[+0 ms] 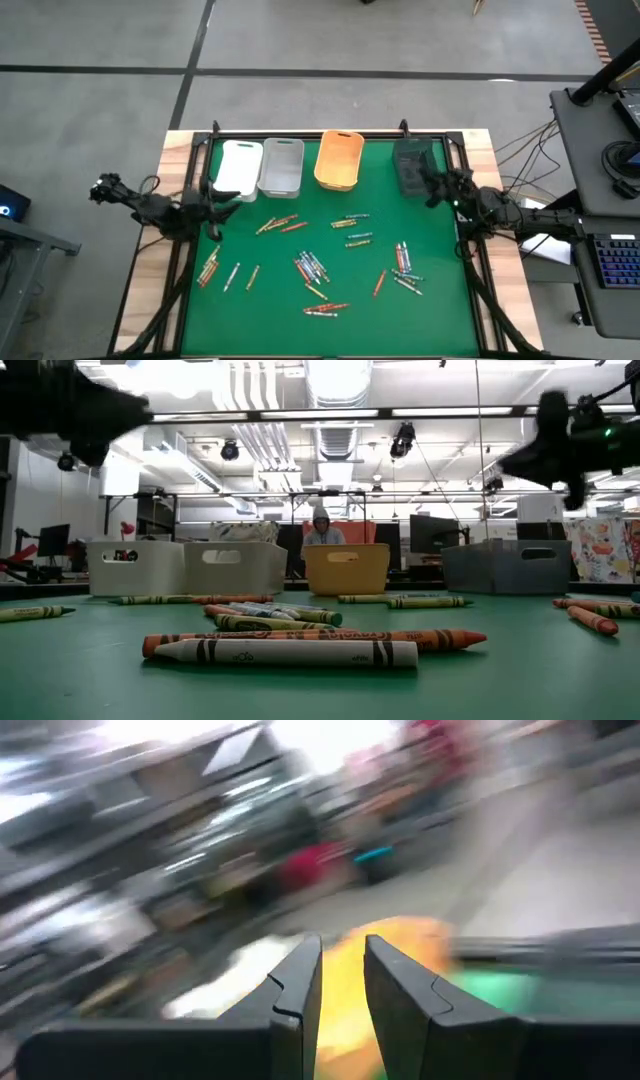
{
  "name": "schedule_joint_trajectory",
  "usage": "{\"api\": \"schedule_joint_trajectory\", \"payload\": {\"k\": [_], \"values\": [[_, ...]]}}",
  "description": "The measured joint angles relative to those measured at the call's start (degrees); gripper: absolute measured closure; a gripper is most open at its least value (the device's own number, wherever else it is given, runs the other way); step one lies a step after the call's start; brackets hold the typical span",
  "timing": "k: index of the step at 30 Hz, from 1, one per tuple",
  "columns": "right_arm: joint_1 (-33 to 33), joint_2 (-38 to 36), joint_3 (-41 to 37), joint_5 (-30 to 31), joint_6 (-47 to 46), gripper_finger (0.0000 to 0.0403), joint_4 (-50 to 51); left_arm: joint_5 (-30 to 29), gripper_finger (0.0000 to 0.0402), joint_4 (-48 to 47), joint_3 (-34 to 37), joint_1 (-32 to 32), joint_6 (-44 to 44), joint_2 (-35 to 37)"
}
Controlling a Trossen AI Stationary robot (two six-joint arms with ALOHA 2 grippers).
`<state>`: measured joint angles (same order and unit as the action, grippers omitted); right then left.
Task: Sort crayons
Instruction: Put the blue crayon into the yellow bin
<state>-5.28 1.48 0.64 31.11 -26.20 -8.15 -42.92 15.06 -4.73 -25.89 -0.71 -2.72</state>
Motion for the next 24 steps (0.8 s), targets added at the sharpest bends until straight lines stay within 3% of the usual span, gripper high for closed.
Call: {"api": "schedule_joint_trajectory", "payload": {"k": [4, 8, 18, 24], "values": [[0.02, 1.36, 0.01, -12.39, -4.04, 0.0335, -4.69, 0.72, 0.0287, 11.84, 0.00, 0.02, 1.12, -0.17], [0.04, 3.64, 0.04, -16.08, -9.64, 0.0335, -5.81, 4.82, 0.0287, 18.68, -0.02, 0.00, 3.37, -2.08], [0.02, 19.33, 6.78, -16.53, -13.06, 0.0335, -5.02, 7.65, 0.0287, 29.79, -0.02, 0.07, 7.56, -17.13], [0.00, 32.23, 19.36, -16.01, -10.31, 0.0335, 14.26, 5.81, 0.0287, 35.11, -0.02, 0.17, 15.72, -22.73]]}}
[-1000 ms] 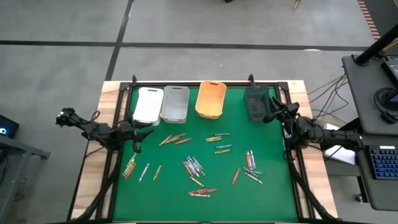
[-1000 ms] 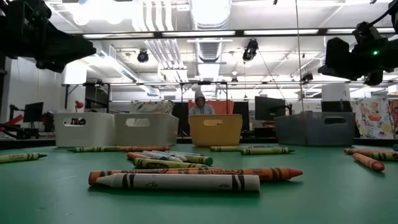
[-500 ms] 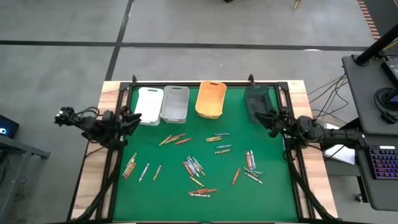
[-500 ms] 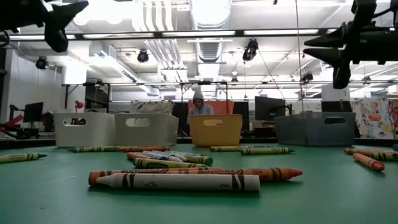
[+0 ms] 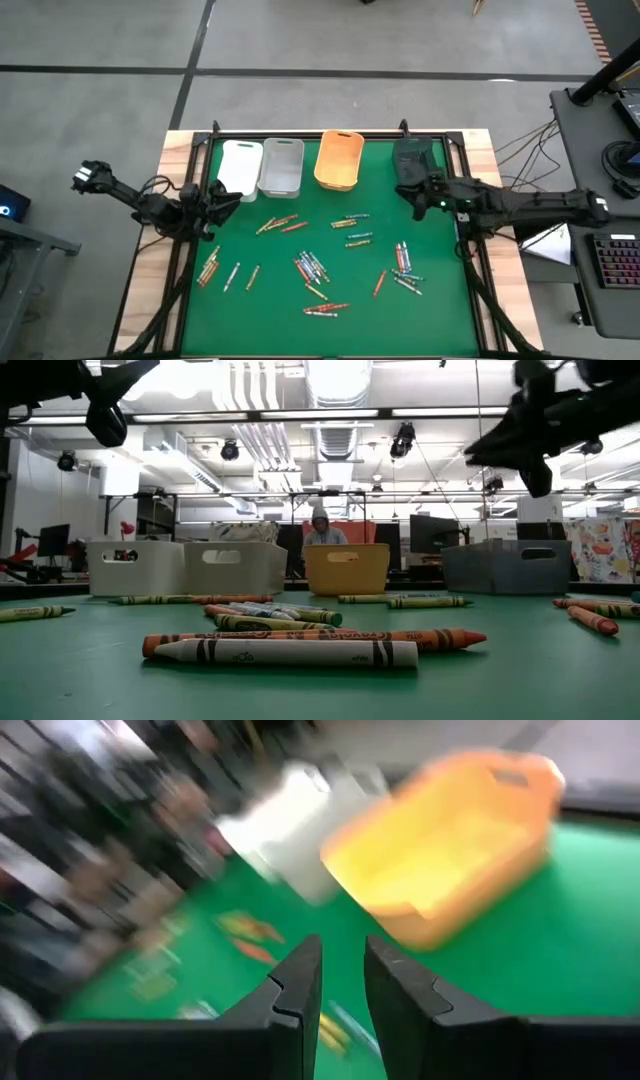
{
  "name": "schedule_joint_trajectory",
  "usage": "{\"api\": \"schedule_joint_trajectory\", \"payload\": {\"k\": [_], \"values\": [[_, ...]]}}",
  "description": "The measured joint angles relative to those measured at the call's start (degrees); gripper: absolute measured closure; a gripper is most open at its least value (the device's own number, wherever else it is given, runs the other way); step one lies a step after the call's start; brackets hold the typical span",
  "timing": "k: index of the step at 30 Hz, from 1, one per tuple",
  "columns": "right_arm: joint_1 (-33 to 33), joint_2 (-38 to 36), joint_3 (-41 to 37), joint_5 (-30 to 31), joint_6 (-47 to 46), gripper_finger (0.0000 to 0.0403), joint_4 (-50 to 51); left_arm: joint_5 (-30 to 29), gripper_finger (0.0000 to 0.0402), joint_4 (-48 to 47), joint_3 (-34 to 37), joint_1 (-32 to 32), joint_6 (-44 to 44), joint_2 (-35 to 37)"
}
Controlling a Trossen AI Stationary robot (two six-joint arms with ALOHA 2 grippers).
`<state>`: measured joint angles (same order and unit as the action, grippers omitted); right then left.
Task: Sort crayons
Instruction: Put the blue crayon into the yellow bin
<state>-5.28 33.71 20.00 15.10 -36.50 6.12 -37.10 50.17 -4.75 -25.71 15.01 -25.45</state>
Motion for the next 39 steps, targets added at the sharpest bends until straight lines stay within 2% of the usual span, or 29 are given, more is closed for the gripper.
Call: {"api": "schedule_joint_trajectory", "payload": {"k": [4, 8, 12, 16, 22, 28, 34, 39], "values": [[0.00, 8.32, 8.19, 1.63, 0.94, 0.0335, 14.09, 0.33, 0.0287, -2.27, 0.00, -0.02, 1.18, -0.37], [0.00, 16.60, 14.47, 1.40, 7.22, 0.0335, 22.81, 0.68, 0.0287, -5.33, 0.00, 0.02, -1.78, -0.59], [0.00, 23.95, 18.67, 1.42, 15.12, 0.0335, 26.29, -1.23, 0.0287, -8.85, 0.00, 0.08, -3.33, -1.91], [0.00, 30.02, 22.39, 1.43, 20.34, 0.0335, 25.74, 0.35, 0.0287, -10.58, 0.00, 0.02, -2.73, -4.83], [0.00, 37.70, 26.45, 1.43, 27.80, 0.0335, 26.21, 0.27, 0.0287, -8.84, 0.00, 0.02, -1.38, -8.64], [0.00, 43.11, 31.18, 0.78, 33.09, 0.0335, 27.07, 0.84, 0.0287, -5.61, -2.00, -0.18, 5.05, -13.30], [0.00, 47.10, 36.23, -11.23, 36.93, 0.0335, 31.11, 1.25, 0.0287, -3.66, -6.77, -0.44, 5.90, -21.92], [0.13, 49.50, 38.56, -19.64, 35.89, 0.0335, 31.16, 1.33, 0.0287, -4.77, -12.58, -0.44, 2.33, -28.27]]}}
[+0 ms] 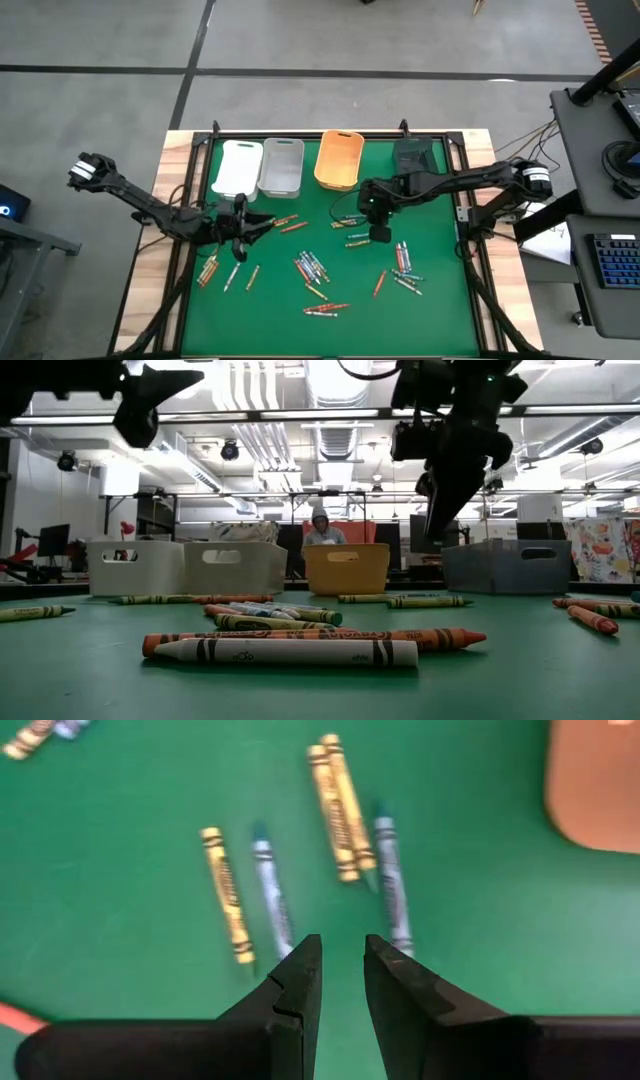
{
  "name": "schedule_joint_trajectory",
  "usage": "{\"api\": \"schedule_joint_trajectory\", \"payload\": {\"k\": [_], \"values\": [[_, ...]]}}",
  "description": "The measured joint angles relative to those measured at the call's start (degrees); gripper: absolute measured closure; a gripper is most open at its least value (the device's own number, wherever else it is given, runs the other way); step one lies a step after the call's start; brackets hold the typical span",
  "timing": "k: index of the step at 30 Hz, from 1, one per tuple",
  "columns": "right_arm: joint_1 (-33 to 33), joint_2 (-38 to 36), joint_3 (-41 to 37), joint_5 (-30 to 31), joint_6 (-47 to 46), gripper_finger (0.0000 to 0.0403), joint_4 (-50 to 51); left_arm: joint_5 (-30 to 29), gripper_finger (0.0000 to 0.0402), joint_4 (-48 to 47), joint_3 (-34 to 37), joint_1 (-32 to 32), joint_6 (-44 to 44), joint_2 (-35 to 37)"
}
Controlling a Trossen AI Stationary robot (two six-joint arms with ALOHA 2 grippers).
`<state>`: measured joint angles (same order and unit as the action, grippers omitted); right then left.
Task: Sort crayons
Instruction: Put the blue crayon into the yellow bin
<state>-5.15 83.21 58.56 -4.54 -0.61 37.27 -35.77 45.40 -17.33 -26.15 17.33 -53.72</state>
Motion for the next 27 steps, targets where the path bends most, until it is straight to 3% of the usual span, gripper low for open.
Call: {"api": "schedule_joint_trajectory", "payload": {"k": [4, 10, 17, 27], "values": [[0.27, 1.54, 1.60, -0.40, 2.58, 0.0335, 0.01, -0.02, 0.0287, -2.67, -3.66, 0.00, -3.03, -3.32], [0.27, 4.23, 4.49, -0.37, 2.56, 0.0335, -0.08, -0.34, 0.0287, -14.39, -8.89, 0.00, -3.37, -5.76], [0.49, 8.71, 7.70, 0.09, 4.67, 0.0335, 0.24, -5.83, 0.0287, -25.70, -13.50, 0.00, -3.69, -6.56], [4.23, 13.03, 6.00, 0.17, 7.23, 0.0335, 0.79, -7.85, 0.0287, -28.52, -14.09, 0.07, -3.66, -6.46]]}}
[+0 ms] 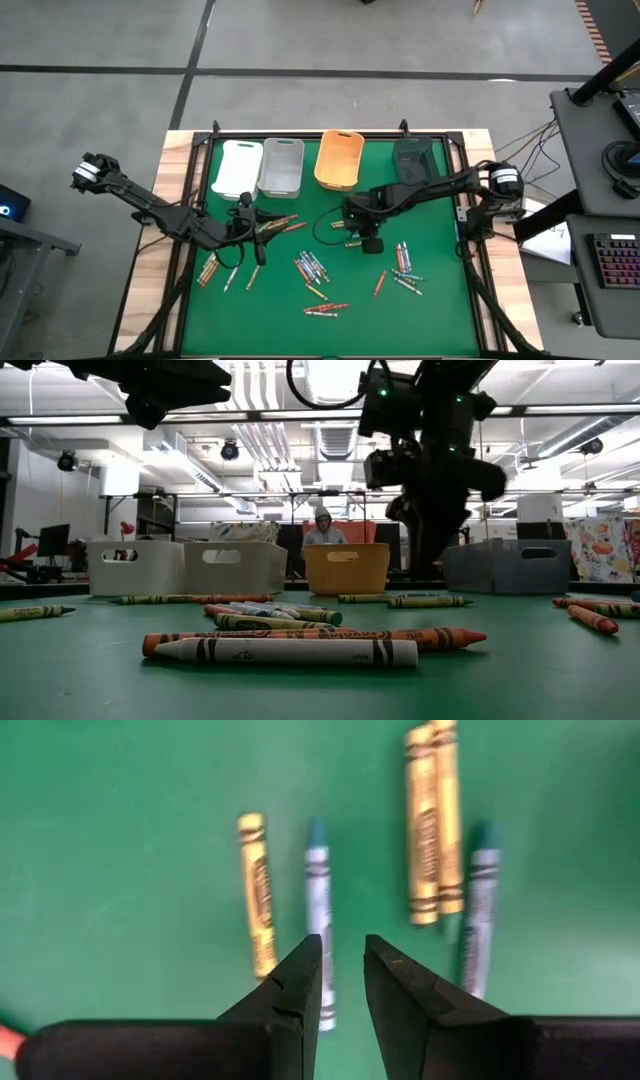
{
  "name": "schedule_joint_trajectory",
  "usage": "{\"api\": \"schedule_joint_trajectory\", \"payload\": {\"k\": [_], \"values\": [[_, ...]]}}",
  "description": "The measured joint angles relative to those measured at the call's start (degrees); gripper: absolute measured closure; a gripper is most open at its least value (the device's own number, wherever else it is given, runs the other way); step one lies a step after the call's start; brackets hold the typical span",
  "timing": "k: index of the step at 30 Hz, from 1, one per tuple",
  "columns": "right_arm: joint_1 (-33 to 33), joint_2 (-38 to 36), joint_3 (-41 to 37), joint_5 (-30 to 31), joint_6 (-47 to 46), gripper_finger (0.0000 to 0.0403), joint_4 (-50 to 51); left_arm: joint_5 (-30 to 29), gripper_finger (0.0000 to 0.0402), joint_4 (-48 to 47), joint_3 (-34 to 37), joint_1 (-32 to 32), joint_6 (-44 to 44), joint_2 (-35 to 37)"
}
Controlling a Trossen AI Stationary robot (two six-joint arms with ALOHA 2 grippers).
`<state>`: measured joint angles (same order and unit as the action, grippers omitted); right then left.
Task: Sort crayons
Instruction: Put the blue crayon into the yellow bin
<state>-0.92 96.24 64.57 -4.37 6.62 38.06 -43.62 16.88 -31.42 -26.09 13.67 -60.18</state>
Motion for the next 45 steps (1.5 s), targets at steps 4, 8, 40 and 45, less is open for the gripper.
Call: {"api": "schedule_joint_trajectory", "payload": {"k": [4, 8, 40, 45], "values": [[0.94, 1.21, -1.61, 3.06, -1.36, 0.0335, 0.35, -0.18, 0.0287, 0.00, 0.00, 0.02, -0.47, 0.02], [0.93, 1.98, -2.40, 3.07, -1.57, 0.0335, -0.06, -1.57, 0.0287, -0.01, 0.00, 0.04, -0.80, 0.04], [1.30, 3.15, -2.70, 4.41, -3.97, 0.0272, -2.31, -2.36, 0.0287, 0.04, 0.04, 0.04, -0.96, 0.07], [1.30, 4.36, -2.65, 4.21, -3.42, 0.0303, -3.19, -2.36, 0.0287, 0.07, 0.06, 0.04, -0.96, 0.07]]}}
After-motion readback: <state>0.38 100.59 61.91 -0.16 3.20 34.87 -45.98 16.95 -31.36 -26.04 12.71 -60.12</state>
